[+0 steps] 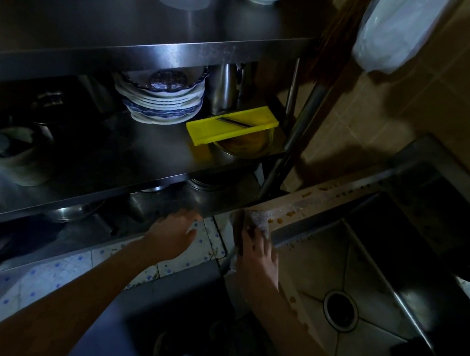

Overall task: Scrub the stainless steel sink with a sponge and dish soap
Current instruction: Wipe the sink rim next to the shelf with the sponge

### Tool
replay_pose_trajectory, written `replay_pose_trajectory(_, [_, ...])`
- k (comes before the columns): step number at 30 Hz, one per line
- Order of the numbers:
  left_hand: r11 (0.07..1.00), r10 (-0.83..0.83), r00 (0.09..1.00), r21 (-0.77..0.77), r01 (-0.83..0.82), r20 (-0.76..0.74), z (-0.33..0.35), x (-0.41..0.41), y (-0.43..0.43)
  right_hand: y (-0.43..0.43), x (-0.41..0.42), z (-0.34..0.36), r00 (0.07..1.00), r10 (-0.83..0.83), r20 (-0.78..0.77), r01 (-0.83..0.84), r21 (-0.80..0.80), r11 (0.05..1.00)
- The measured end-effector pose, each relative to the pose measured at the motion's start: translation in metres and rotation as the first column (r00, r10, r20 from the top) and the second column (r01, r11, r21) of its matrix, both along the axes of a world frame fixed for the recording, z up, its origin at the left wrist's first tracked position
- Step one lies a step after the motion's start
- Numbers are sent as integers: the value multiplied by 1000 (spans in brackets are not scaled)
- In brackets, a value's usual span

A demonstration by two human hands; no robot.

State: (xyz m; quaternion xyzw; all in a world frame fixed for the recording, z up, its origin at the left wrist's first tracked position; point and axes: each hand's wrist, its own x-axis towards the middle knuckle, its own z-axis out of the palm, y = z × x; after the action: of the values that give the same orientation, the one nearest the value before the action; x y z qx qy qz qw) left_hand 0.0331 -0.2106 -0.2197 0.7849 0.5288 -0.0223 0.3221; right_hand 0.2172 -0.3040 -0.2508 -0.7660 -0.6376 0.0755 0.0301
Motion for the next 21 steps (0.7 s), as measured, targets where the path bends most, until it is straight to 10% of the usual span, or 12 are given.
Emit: replay_pose_trajectory(21, [983, -173, 985, 60, 174, -22, -31, 32, 7, 15, 37, -17, 962, -2, -275, -8, -35, 999])
